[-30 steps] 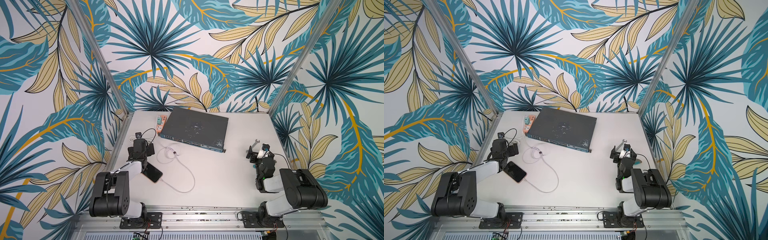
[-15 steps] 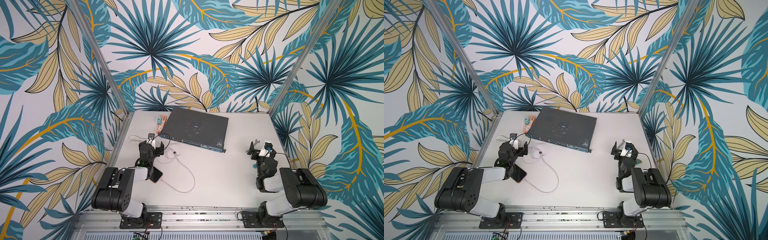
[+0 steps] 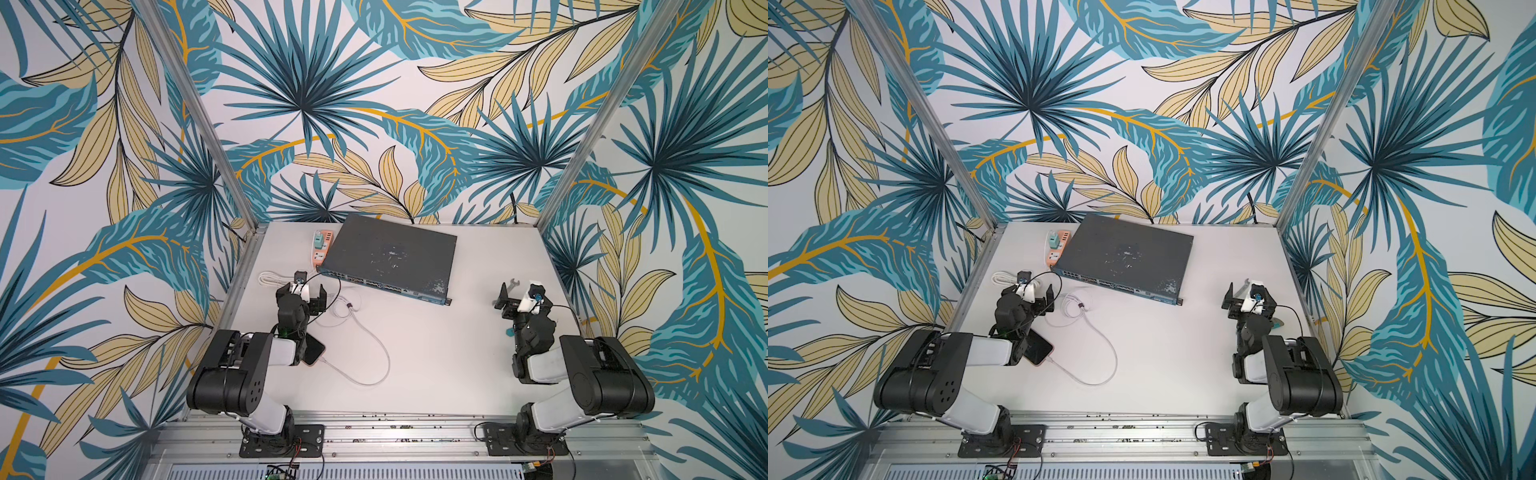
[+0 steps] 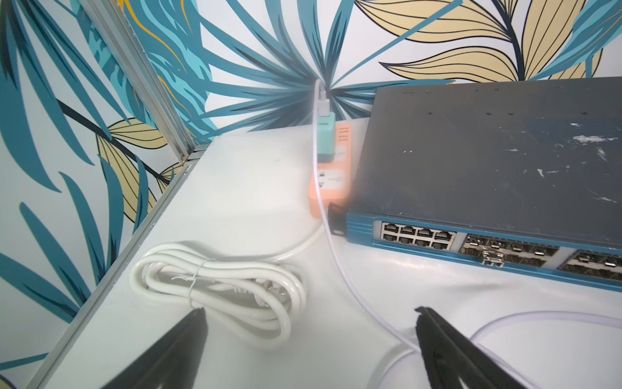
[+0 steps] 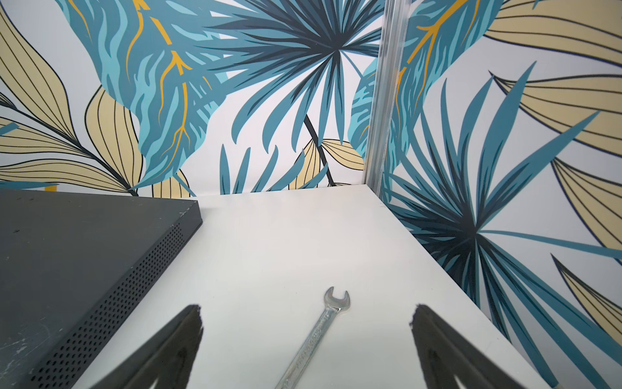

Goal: Plug the charging cable into the phone
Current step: Reset both arms

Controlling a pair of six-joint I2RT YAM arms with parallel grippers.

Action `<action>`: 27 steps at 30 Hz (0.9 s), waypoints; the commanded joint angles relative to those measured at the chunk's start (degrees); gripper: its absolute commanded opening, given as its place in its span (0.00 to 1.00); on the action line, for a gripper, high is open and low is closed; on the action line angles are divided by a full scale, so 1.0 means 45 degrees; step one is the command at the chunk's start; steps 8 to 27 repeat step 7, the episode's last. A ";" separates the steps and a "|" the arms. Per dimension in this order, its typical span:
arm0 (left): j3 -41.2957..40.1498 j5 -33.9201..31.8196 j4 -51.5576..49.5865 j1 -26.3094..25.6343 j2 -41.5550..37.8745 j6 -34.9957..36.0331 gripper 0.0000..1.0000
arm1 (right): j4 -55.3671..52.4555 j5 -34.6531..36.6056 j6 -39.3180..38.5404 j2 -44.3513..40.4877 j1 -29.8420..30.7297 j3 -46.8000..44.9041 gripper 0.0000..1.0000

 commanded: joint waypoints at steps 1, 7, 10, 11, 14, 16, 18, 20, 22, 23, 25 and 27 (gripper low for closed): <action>0.0113 -0.0053 0.0358 0.0012 0.0065 -0.0069 1.00 | -0.0142 0.0176 0.0076 -0.0031 -0.0070 0.0122 1.00; 0.0108 0.0018 0.0420 0.0071 0.0100 -0.0078 1.00 | 0.0487 0.0269 0.0076 -0.0061 -0.0076 -0.0209 1.00; 0.0108 0.0018 0.0420 0.0071 0.0100 -0.0078 1.00 | 0.0487 0.0269 0.0076 -0.0061 -0.0076 -0.0209 1.00; 0.0108 0.0018 0.0420 0.0071 0.0100 -0.0078 1.00 | 0.0487 0.0269 0.0076 -0.0061 -0.0076 -0.0209 1.00; 0.0108 0.0018 0.0420 0.0071 0.0100 -0.0078 1.00 | 0.0487 0.0269 0.0076 -0.0061 -0.0076 -0.0209 1.00; 0.0108 0.0018 0.0420 0.0071 0.0100 -0.0078 1.00 | 0.0487 0.0269 0.0076 -0.0061 -0.0076 -0.0209 1.00; 0.0108 0.0018 0.0420 0.0071 0.0100 -0.0078 1.00 | 0.0487 0.0269 0.0076 -0.0061 -0.0076 -0.0209 1.00; 0.0108 0.0018 0.0420 0.0071 0.0100 -0.0078 1.00 | 0.0487 0.0269 0.0076 -0.0061 -0.0076 -0.0209 1.00; 0.0108 0.0018 0.0420 0.0071 0.0100 -0.0078 1.00 | 0.0487 0.0269 0.0076 -0.0061 -0.0076 -0.0209 1.00; 0.0108 0.0018 0.0420 0.0071 0.0100 -0.0078 1.00 | 0.0487 0.0269 0.0076 -0.0061 -0.0076 -0.0209 1.00; 0.0108 0.0018 0.0420 0.0071 0.0100 -0.0078 1.00 | 0.0487 0.0269 0.0076 -0.0061 -0.0076 -0.0209 1.00; 0.0108 0.0018 0.0420 0.0071 0.0100 -0.0078 1.00 | 0.0487 0.0269 0.0076 -0.0061 -0.0076 -0.0209 1.00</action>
